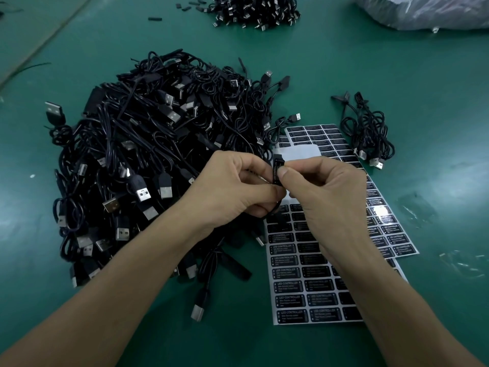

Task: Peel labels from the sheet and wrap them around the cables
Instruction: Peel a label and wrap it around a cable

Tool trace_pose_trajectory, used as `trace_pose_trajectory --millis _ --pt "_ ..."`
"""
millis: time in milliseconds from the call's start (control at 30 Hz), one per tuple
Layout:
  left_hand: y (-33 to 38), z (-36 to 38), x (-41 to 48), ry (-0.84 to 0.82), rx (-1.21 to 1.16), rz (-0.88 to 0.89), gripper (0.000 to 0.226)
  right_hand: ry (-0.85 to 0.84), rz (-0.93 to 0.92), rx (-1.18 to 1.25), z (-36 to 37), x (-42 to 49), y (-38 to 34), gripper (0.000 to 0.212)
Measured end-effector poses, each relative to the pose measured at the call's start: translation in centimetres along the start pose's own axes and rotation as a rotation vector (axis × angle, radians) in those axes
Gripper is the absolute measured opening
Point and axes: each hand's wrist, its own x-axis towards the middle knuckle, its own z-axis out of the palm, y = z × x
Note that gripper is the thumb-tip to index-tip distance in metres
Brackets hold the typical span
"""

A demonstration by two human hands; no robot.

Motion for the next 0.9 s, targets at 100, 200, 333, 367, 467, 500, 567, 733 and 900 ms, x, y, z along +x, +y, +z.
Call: trace_pose_trajectory --millis 100,200,333,367,467,500,567,733,900 --pt "0.0 0.0 0.0 0.0 -0.001 0.003 0.016 0.003 0.008 -0.002 0.0 0.0 0.0 0.014" --pt "-0.1 0.0 0.1 -0.002 -0.002 0.001 0.016 0.01 0.025 -0.002 0.1 0.0 -0.1 0.01" --pt "-0.1 0.0 0.1 -0.007 0.001 -0.004 0.016 0.015 0.038 0.007 0.1 0.1 -0.1 0.008" --pt "-0.1 0.0 0.1 -0.006 -0.001 -0.004 0.016 0.013 0.039 0.006 0.1 0.1 -0.1 0.008" --pt "0.0 0.0 0.0 -0.003 -0.003 -0.003 0.015 -0.002 0.037 -0.002 0.0 0.1 -0.2 0.009" --pt "0.0 0.0 0.0 -0.002 -0.003 -0.003 0.015 -0.012 0.034 -0.011 -0.2 0.1 -0.3 0.009" --pt "0.0 0.0 0.0 -0.001 -0.003 -0.005 0.016 -0.048 0.035 -0.023 -0.5 0.3 -0.5 0.009" --pt "0.0 0.0 0.1 0.001 0.017 -0.002 0.017 -0.111 0.08 0.016 -1.0 0.8 -0.6 0.01" --pt "-0.1 -0.1 0.1 0.004 0.032 -0.01 0.019 -0.166 0.148 0.069 -1.4 1.1 -0.6 0.011"
